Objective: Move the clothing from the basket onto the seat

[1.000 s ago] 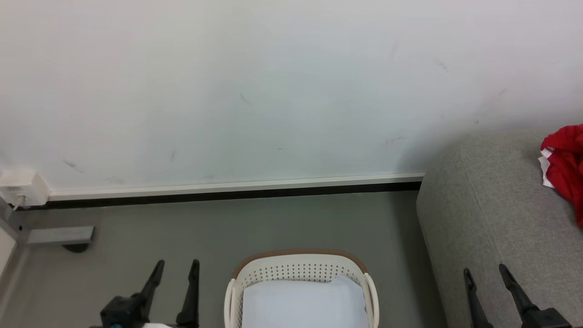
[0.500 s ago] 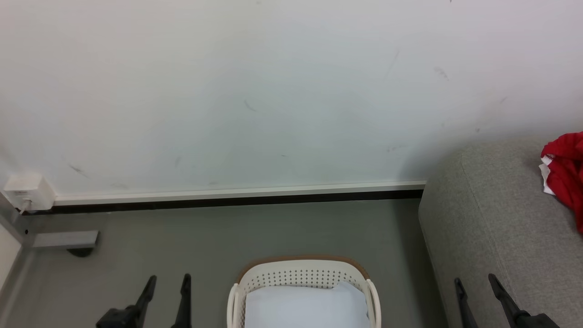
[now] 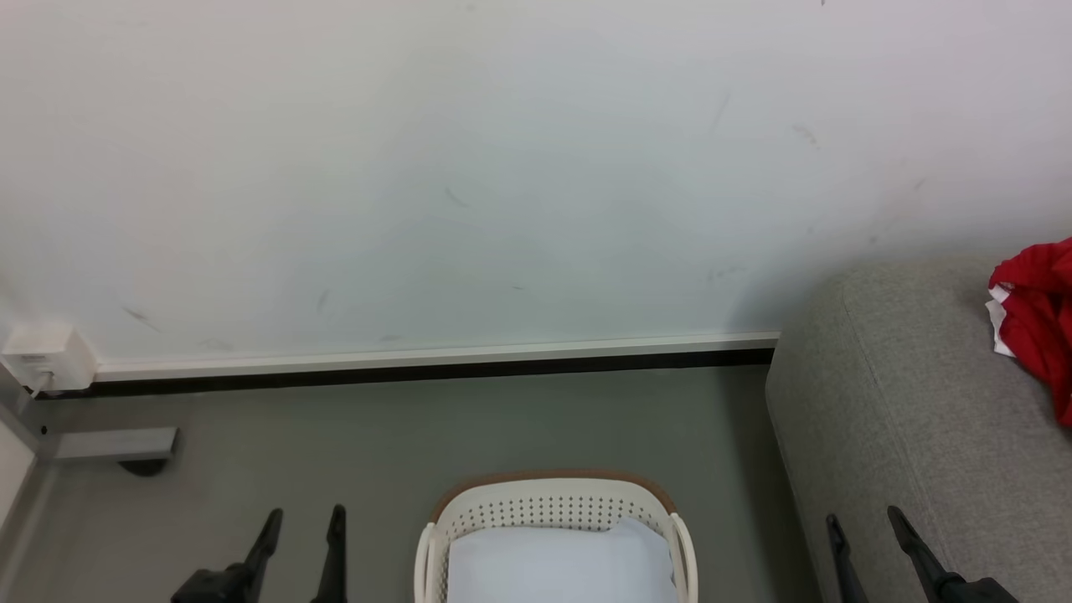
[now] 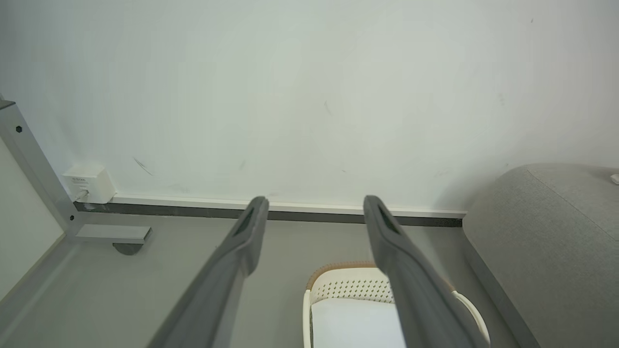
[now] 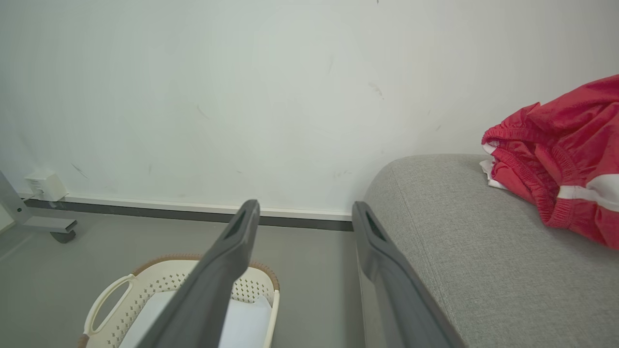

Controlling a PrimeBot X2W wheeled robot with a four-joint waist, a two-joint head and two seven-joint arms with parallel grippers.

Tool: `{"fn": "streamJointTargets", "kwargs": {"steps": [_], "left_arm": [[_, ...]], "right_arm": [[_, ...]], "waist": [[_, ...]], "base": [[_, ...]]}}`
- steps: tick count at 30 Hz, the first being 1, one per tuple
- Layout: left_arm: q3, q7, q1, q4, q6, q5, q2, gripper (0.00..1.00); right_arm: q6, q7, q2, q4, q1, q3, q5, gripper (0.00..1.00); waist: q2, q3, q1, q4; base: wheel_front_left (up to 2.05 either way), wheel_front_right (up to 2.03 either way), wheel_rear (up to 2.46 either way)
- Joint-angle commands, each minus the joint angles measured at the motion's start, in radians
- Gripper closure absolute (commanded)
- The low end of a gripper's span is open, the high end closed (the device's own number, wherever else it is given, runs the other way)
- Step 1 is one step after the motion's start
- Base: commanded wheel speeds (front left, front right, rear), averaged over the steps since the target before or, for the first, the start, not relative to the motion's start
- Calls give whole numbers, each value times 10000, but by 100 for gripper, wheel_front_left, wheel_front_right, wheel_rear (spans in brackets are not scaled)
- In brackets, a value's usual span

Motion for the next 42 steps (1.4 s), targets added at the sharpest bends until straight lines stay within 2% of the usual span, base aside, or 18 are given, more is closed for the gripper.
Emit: {"fn": "streamJointTargets", "kwargs": {"steps": [1,9,10,15,42], "left_arm": [[59,-5,5,17,-42,179,15,0],[226,-5,-61,84,-199,280,-105,0],[198,0,-24,63,-207,257,-102,100],[243,92,51,441,-227,93,-180,100],[669,1320,-291,-147,-297,-4765,-221,100]], "right_arm": [[-29,-24,-4,20,-19,1,142,0],[-29,-24,-4,-5,-50,65,202,0],[-2,0,0,-4,-1,71,115,100],[0,106,26,283,115,62,322,100],[-6,1331,5,-80,-371,-512,5182,100]], "waist": [[-1,6,0,-7],[-1,9,0,-24],[-1,8,0,-25],[-1,9,0,-26],[-1,68,0,9]], "base": [[0,0,0],[0,0,0],[0,0,0],[0,0,0],[0,0,0]]}}
